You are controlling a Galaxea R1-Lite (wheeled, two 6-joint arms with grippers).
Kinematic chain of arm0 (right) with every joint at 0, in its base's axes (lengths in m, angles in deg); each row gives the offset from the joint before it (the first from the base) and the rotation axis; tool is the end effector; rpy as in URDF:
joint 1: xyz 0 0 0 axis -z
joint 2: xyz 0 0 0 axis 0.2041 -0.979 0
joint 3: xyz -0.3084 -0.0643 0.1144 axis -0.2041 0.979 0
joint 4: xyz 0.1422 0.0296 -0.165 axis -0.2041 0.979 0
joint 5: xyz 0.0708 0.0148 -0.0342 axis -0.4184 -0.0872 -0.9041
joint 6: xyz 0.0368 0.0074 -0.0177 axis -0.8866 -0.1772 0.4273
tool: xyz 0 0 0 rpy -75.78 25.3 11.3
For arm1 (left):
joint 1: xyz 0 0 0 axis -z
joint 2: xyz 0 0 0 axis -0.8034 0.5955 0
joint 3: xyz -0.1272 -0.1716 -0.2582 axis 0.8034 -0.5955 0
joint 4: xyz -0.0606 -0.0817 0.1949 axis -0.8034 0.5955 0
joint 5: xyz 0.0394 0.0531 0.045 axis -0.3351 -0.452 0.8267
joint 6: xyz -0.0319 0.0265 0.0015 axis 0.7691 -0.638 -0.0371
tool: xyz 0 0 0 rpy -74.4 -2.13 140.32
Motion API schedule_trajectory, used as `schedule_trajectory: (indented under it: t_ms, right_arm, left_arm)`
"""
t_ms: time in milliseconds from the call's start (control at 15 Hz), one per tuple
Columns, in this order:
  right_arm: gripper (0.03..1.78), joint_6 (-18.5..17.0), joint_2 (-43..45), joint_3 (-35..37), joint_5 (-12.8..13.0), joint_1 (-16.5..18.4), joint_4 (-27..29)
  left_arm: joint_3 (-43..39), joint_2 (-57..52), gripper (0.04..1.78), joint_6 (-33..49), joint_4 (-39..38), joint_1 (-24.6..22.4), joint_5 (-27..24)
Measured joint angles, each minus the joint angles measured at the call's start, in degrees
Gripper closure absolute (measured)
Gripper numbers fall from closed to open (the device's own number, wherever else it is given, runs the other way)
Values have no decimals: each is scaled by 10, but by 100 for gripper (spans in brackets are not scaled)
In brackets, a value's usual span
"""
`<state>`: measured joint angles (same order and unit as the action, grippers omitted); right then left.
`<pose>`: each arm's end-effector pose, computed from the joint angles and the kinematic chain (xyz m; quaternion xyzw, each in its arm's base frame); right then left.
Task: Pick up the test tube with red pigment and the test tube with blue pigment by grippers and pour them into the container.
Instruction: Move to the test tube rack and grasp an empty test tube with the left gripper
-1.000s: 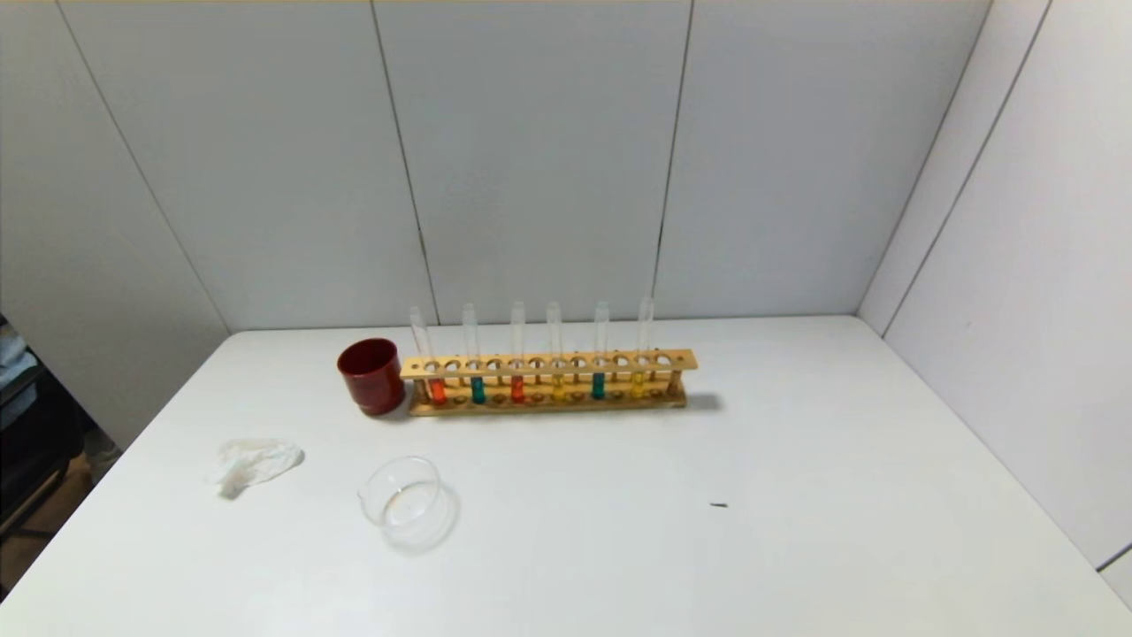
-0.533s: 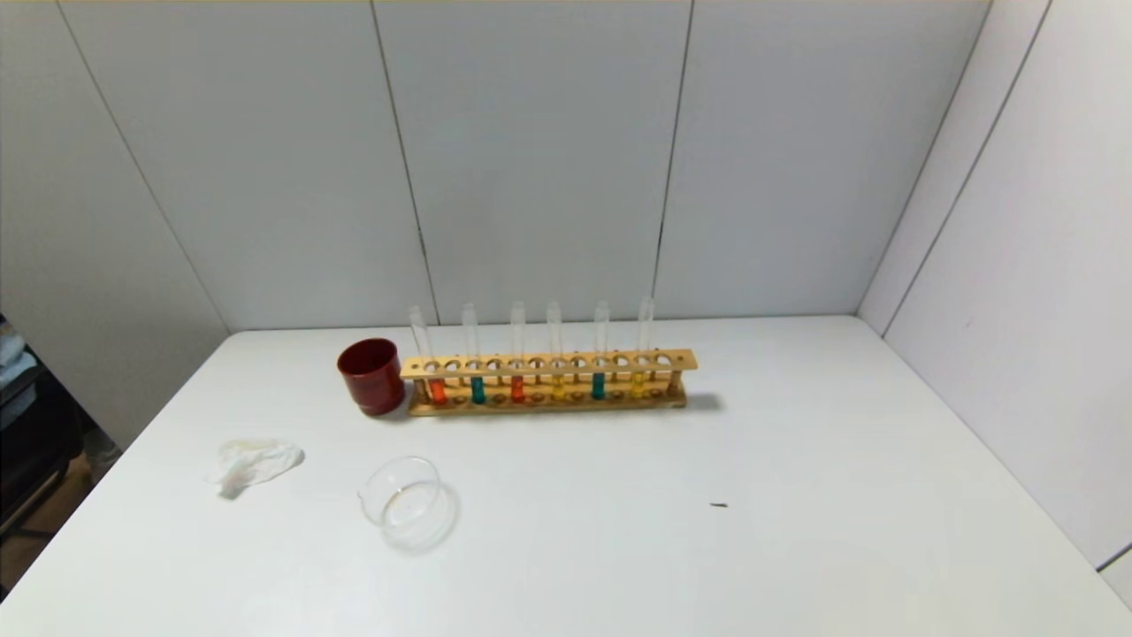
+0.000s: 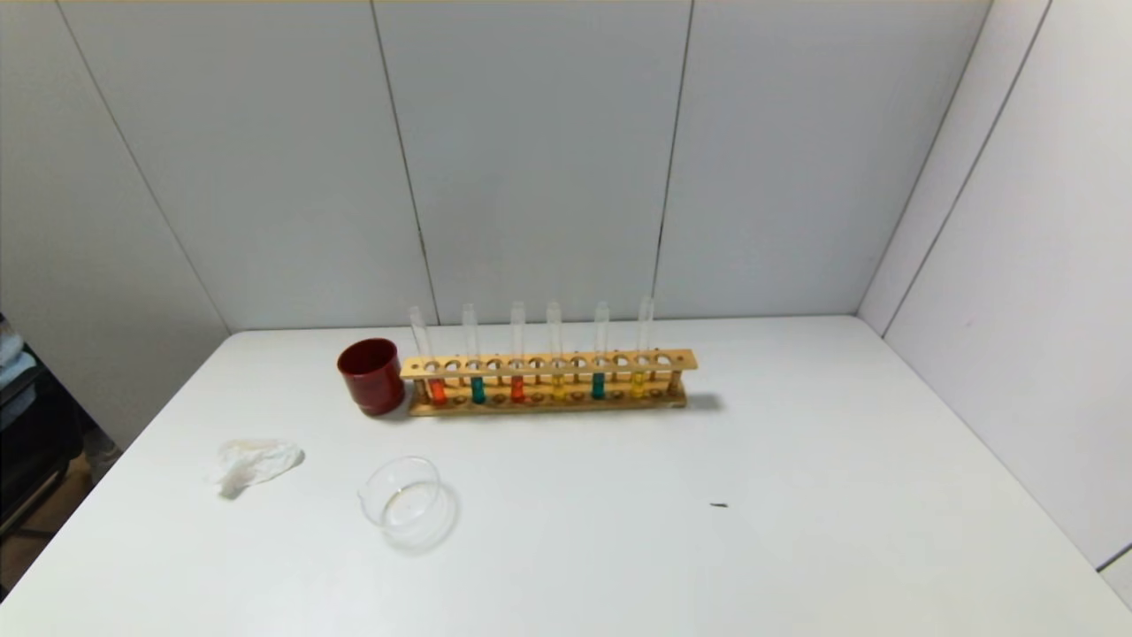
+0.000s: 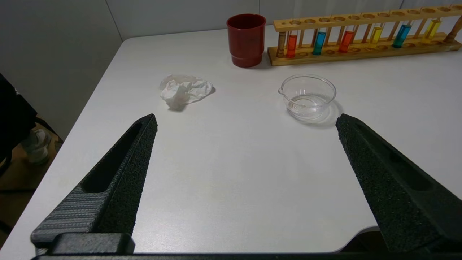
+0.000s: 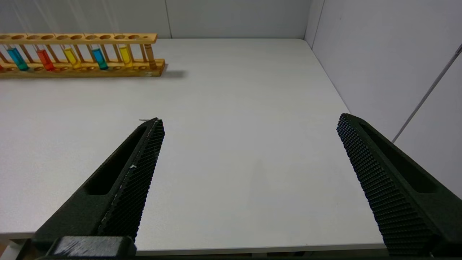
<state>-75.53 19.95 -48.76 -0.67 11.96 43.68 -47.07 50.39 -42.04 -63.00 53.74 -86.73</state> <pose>-0.0072 0.0002 0.0749 -0.0004 0.0024 0.0005 1.0000 -0.0072 -0.0003 0.0750 0.0159 0.0018 -0.0071 0.9998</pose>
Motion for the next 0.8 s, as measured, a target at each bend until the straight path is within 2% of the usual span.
schedule_trajectory:
  t_ms: [400, 667, 800]
  right_arm:
    - [6, 0, 0, 0, 0, 0, 0]
    - [6, 0, 0, 0, 0, 0, 0]
    - [6, 0, 0, 0, 0, 0, 0]
  left_arm:
    - [27, 0, 7, -15, 9, 0, -26]
    - [149, 16, 7, -15, 99, 0, -71]
    - [205, 60, 7, -15, 128, 0, -84]
